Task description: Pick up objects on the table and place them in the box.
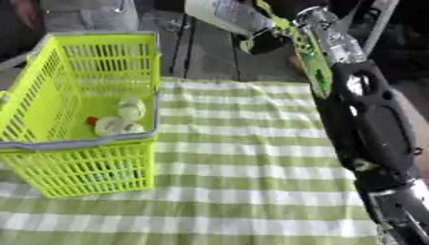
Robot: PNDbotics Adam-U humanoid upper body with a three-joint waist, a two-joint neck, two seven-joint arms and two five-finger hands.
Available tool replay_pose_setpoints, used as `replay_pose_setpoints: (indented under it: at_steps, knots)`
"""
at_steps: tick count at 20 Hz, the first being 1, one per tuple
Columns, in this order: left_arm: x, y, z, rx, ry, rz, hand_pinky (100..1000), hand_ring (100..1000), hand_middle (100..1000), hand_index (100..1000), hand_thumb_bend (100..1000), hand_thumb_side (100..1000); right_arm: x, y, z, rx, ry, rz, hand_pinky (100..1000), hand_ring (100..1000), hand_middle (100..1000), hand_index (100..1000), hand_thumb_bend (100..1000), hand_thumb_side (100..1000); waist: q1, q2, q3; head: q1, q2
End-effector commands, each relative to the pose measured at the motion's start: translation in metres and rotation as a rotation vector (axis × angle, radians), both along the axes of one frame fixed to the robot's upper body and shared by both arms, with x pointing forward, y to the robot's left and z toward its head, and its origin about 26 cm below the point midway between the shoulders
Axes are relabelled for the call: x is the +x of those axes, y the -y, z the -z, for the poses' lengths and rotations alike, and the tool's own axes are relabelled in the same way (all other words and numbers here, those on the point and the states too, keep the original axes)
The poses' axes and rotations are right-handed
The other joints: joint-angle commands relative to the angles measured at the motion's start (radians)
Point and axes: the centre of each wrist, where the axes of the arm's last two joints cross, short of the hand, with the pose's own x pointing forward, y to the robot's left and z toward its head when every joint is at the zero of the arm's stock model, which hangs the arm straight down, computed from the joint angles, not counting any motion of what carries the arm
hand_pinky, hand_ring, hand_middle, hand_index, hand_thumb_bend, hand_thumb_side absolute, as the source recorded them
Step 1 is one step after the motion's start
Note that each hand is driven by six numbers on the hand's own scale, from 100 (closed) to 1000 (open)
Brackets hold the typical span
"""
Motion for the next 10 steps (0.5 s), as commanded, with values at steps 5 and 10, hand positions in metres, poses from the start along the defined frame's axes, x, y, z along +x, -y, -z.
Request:
replay_pose_setpoints:
  at_steps: [5, 10]
  knots:
    - [-0.002, -0.001, -0.008, 0.022, 0.021, 0.012, 718, 1000, 877, 802, 265, 869, -0.007, -0.063, -0.004, -0.130, -0.028, -0.224, 324, 333, 394, 497, 258, 100, 0.005, -0.021, 0.016, -0.015, -0.006]
    - [-0.001, 0.001, -0.009, 0.022, 0.020, 0.026, 717, 1000, 876, 802, 265, 869, -0.013, -0.103, 0.005, -0.225, -0.036, -0.328, 353, 392, 445, 519, 274, 100, 0.003, -0.022, 0.035, -0.028, -0.003]
